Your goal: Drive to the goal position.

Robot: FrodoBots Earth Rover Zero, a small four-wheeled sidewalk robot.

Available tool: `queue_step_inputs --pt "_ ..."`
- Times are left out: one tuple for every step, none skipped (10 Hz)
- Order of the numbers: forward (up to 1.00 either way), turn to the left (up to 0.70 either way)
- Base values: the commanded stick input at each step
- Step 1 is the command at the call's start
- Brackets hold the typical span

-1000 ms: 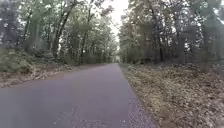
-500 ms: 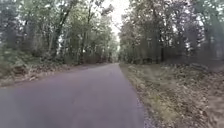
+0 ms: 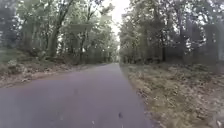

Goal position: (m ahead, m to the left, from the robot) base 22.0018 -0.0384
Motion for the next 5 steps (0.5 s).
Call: queue_step_inputs --pt "0.7 0.0" --pt "0.7 0.0" --pt "0.7 0.0" --pt "0.7 0.0" --pt "0.7 0.0"
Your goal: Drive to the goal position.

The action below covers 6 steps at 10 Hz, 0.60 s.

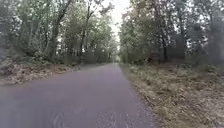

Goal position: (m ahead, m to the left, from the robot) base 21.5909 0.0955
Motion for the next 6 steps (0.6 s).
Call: queue_step_inputs --pt "0.7 0.0" --pt "0.7 0.0" --pt "0.7 0.0" --pt "0.7 0.0" --pt "0.7 0.0" --pt "0.7 0.0"
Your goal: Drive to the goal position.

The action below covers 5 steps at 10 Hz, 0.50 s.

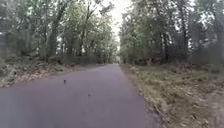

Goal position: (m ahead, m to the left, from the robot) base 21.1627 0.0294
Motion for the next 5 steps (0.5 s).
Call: queue_step_inputs --pt "0.7 0.0" --pt "0.7 0.0" --pt "0.7 0.0" --pt "0.7 0.0" --pt "0.7 0.0"
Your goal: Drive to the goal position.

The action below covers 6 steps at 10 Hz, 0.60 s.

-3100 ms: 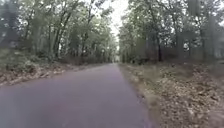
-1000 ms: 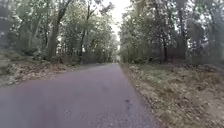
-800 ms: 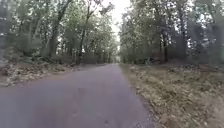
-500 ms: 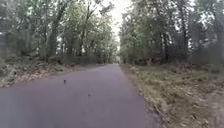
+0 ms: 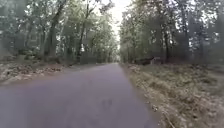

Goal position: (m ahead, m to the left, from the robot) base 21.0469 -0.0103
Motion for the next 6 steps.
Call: queue_step_inputs --pt "0.7 0.0" --pt "0.7 0.0" --pt "0.7 0.0" --pt "0.7 0.0" --pt "0.7 0.0" --pt "0.7 0.0"
